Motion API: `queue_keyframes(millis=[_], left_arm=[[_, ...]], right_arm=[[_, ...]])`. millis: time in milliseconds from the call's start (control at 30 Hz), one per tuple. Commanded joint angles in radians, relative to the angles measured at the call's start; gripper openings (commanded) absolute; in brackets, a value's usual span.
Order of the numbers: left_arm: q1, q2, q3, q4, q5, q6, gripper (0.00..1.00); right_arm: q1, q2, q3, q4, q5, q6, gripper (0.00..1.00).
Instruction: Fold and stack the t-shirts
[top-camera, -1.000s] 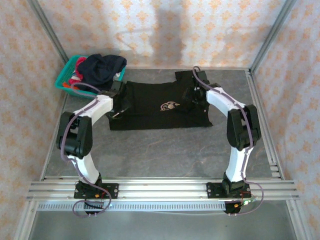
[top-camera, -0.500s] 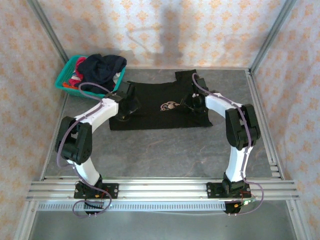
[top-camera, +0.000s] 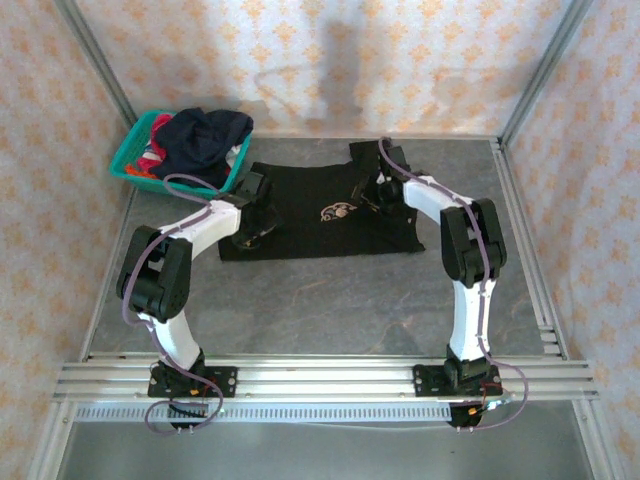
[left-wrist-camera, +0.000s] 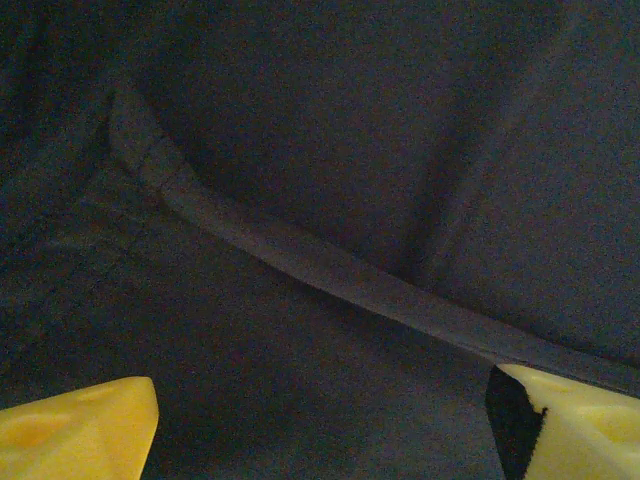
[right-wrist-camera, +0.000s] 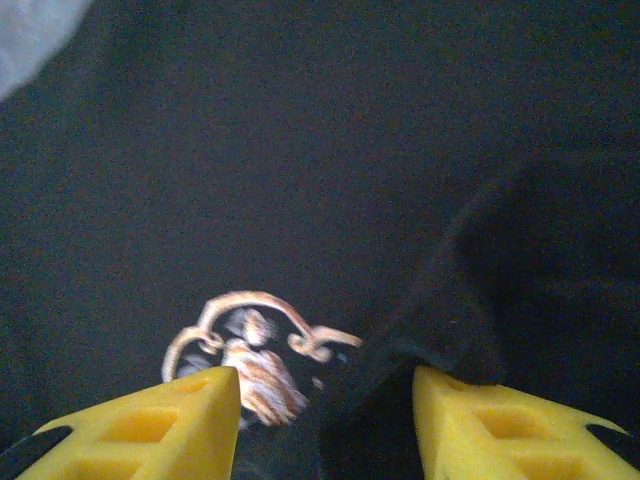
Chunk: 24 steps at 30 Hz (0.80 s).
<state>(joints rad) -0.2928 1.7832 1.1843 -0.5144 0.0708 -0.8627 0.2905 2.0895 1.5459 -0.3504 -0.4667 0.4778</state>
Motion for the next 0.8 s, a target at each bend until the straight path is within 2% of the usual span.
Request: queue_keyframes(millis=[0,267,333,467,533,600,767], left_arm=[[0.003,-0.022,-0.018,0.000,-0.024,-0.001,0.86],[0.004,-0.050,-0.030,-0.018,-0.038,0.010,0.86],[0.003,-0.057,-0.034,-0.018,-0.043,0.015,0.86],[0.003,-0.061,-0.032,-0.015,-0.057,0.029,0.87],[0.004,-0.062,-0.027,-0.012,-0.071,0.041,0.87],[0.009,-0.061,-0.018,-0.012,-0.082,0.047,0.87],[0.031,-0.034,-0.013,-0.003,-0.113,0.057,0.87]], right_arm=[[-0.010,0.061,0.074,-0.007,-0.021,0.015,0.47],[-0.021,0.167,0.248,-0.026,-0.048,0.022,0.48],[-0.026,0.170,0.278,-0.029,-0.045,0.011,0.54],[-0.042,0.140,0.302,-0.052,0.023,-0.032,0.74],[-0.047,0.107,0.283,-0.068,0.070,-0.058,0.80],[-0.046,0.074,0.236,-0.065,0.081,-0.080,0.81],[-0.046,-0.024,0.007,0.021,0.060,-0.070,0.72]])
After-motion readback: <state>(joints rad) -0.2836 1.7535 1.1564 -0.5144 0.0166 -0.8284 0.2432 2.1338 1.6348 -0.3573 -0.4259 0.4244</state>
